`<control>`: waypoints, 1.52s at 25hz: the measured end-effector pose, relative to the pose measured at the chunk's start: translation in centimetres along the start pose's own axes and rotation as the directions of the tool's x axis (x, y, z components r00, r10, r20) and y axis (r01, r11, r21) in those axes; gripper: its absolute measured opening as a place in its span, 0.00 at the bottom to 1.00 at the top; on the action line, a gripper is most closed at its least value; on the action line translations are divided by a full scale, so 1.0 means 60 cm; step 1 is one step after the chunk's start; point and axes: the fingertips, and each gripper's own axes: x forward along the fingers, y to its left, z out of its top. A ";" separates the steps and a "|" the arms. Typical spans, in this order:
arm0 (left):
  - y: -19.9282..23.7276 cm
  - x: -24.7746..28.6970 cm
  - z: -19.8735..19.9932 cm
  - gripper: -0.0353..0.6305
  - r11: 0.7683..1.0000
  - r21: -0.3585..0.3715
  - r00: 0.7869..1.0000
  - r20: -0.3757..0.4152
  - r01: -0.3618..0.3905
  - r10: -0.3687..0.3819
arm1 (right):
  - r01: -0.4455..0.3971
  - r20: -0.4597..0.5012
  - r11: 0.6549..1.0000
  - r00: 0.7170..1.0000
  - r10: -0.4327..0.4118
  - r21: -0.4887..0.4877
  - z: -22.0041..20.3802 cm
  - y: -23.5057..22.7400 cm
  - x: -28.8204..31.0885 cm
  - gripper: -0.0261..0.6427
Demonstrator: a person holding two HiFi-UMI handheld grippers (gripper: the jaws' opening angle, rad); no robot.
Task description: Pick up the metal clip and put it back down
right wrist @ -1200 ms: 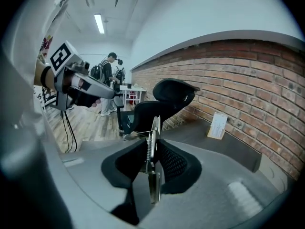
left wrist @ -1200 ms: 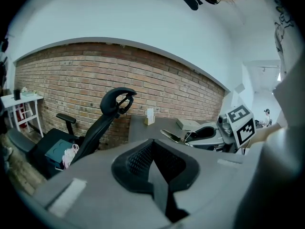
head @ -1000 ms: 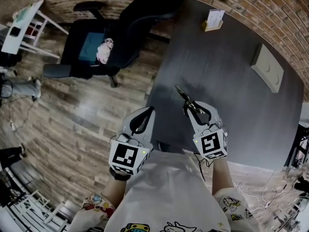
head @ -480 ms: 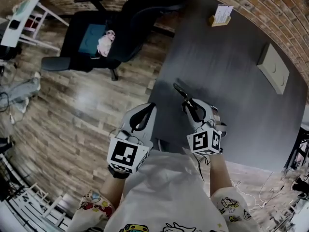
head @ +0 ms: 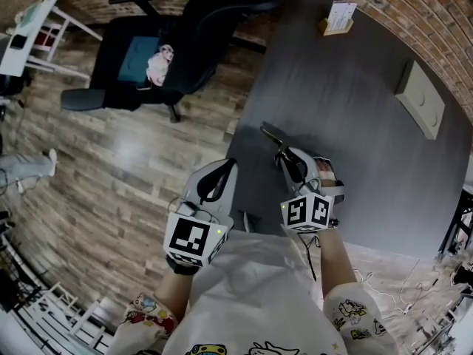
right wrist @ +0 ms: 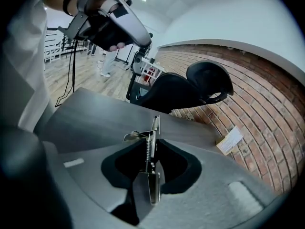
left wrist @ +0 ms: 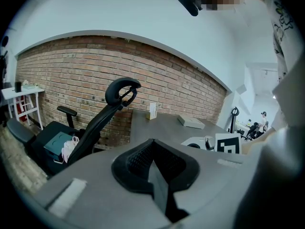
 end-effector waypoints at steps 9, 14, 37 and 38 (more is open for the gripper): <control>0.010 -0.015 -0.007 0.06 1.000 -0.010 1.000 -0.007 -0.015 0.015 | -0.001 -0.034 0.998 0.999 -0.002 -0.068 -0.016 0.014 0.020 0.18; 0.012 -0.021 -0.014 0.06 1.000 -0.003 1.000 -0.009 -0.020 0.020 | -0.005 -0.037 0.999 0.999 0.003 -0.051 -0.018 0.018 0.024 0.18; 0.020 -0.039 -0.008 0.06 1.000 0.011 1.000 0.016 -0.015 0.015 | -0.014 -0.005 0.997 1.000 0.015 0.075 -0.006 0.022 0.007 0.28; 0.019 -0.039 -0.005 0.06 1.000 0.014 1.000 0.019 -0.012 0.012 | -0.011 0.001 0.996 1.000 0.011 0.083 -0.003 0.022 0.003 0.29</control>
